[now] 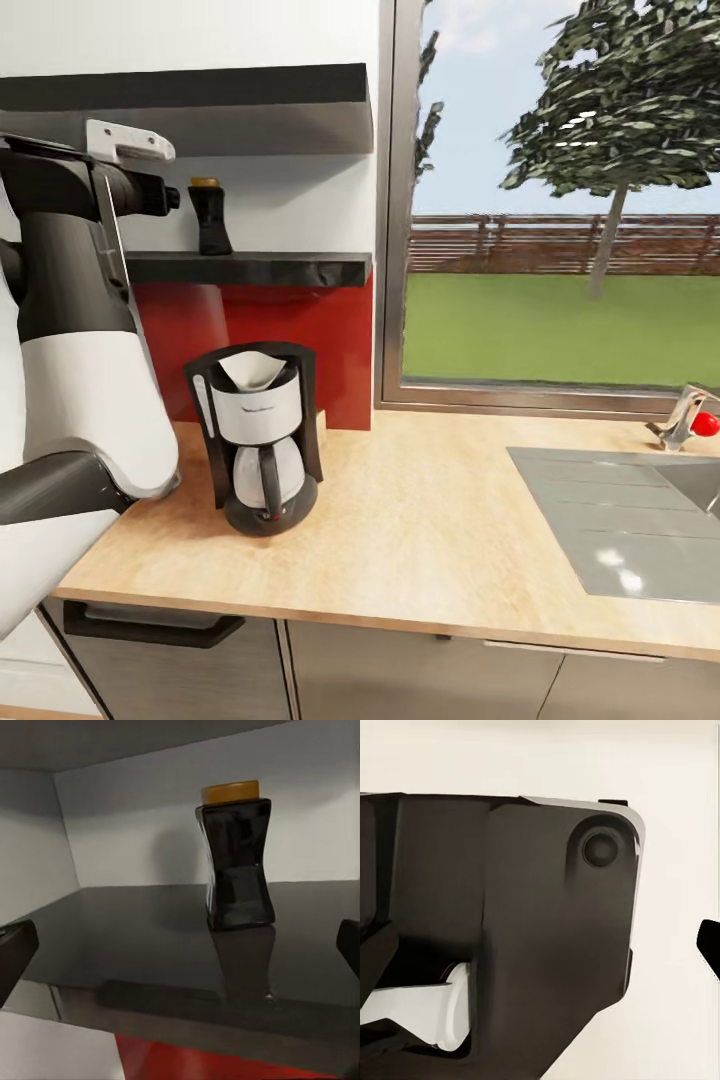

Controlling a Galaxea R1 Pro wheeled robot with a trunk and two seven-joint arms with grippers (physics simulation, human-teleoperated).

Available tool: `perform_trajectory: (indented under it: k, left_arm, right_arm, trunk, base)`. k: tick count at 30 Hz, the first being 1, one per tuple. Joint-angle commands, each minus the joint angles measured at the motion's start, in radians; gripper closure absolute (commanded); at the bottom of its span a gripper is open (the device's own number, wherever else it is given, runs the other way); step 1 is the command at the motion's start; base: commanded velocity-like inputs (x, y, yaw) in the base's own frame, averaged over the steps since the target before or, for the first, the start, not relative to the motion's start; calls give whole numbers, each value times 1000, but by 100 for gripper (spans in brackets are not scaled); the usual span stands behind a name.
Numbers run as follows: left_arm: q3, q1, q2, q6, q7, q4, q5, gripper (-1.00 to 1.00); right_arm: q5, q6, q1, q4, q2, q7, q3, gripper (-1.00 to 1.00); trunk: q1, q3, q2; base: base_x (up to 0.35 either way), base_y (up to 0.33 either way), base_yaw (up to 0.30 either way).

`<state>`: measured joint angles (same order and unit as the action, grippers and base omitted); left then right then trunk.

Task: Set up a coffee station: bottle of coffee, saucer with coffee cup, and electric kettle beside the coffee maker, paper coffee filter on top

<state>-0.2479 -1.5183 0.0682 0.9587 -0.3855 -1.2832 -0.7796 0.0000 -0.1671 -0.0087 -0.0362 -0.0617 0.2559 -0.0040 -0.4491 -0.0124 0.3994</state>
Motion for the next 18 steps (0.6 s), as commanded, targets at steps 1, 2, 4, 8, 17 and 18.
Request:
perform_trajectory:
  k: [1, 2, 4, 8, 17, 18]
  left_arm:
    - [-2, 0, 1, 1, -10, -1, -10, -100]
    - [-2, 0, 1, 1, -10, -1, -10, -100]
    - [-3, 0, 1, 1, -10, -1, -10, -100]
    - [-4, 0, 1, 1, -10, -1, -10, -100]
    - [-12, -6, -3, -74, 19, 72, -10, -100]
    - [-13, -11, -1, -83, 70, 138, -9, -100]
  right_arm:
    - [0, -3, 0, 1, -1, 3, 0, -100]
    - [0, -3, 0, 1, -1, 3, 0, -100]
    - [0, -3, -1, 2, -1, 3, 1, -100]
    - [0, -3, -1, 2, -1, 3, 1, -100]
    - [0, -3, -1, 2, -1, 3, 1, -100]
    - [0, -3, -1, 2, -1, 3, 1, -100]
  trunk:
    - [-1, 0, 1]
    - [-1, 0, 1]
    - [-1, 0, 1]
    - [-1, 0, 1]
    - [-1, 0, 1]
    - [-1, 0, 1]
  base:
    - [332, 0, 0]
    - [333, 15, 0]
    - [330, 68, -3]
    - [298, 161, -133]
    - [49, 32, -90]
    - [1, 1, -3]
